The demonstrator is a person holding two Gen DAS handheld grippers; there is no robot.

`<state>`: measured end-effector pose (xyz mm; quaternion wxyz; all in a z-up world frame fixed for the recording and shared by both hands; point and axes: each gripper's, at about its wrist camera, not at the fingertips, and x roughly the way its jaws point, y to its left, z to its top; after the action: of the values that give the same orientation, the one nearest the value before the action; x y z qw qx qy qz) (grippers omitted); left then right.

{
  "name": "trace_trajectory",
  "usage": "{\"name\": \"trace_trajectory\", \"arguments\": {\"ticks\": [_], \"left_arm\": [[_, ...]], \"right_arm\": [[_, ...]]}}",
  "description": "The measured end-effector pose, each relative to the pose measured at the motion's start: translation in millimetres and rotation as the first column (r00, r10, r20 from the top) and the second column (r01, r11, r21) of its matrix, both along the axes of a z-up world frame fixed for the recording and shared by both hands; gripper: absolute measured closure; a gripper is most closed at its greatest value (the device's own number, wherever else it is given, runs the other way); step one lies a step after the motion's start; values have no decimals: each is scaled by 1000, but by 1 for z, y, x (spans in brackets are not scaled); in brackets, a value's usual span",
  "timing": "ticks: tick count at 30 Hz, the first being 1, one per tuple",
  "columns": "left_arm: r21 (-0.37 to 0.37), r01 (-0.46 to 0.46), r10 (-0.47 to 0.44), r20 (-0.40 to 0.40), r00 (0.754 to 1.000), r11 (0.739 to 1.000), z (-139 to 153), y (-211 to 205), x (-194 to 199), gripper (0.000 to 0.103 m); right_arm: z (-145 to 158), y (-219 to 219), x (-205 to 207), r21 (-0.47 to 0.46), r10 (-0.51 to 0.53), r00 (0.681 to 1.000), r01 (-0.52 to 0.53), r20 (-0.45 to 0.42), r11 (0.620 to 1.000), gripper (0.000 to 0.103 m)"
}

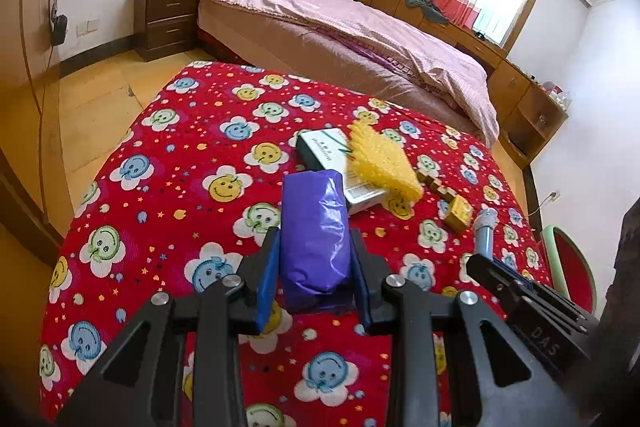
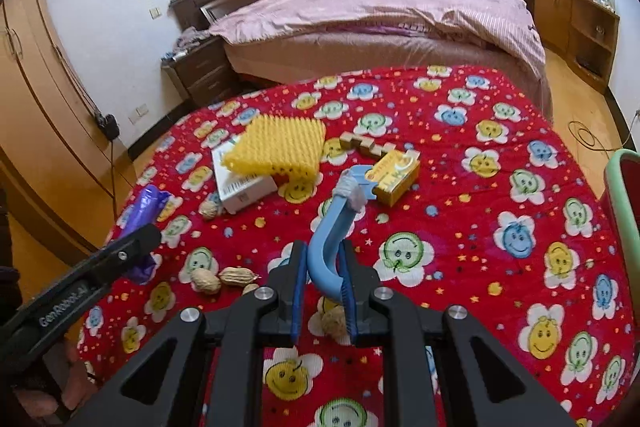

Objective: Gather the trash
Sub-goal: 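Grasp the blue curved plastic piece with the right tool while the left tool holds the purple bag, then carry the purple bag and blue piece over the bucket with both tools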

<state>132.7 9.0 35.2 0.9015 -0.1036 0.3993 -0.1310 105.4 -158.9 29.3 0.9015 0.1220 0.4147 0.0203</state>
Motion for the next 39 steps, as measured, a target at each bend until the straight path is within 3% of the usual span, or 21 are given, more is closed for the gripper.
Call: {"name": "trace_trajectory", "arguments": {"ticks": [17,39], "left_arm": [[6,57,-57,43,997,998,35,-38,-34,70],[7,210,-210,62,976,978,63,-117,-52,70]], "right_arm": [[40,-55,-57,61,-71,994,66,83,996,85],[63,-152,-124,70,-245,959,237,144,969,85]]}}
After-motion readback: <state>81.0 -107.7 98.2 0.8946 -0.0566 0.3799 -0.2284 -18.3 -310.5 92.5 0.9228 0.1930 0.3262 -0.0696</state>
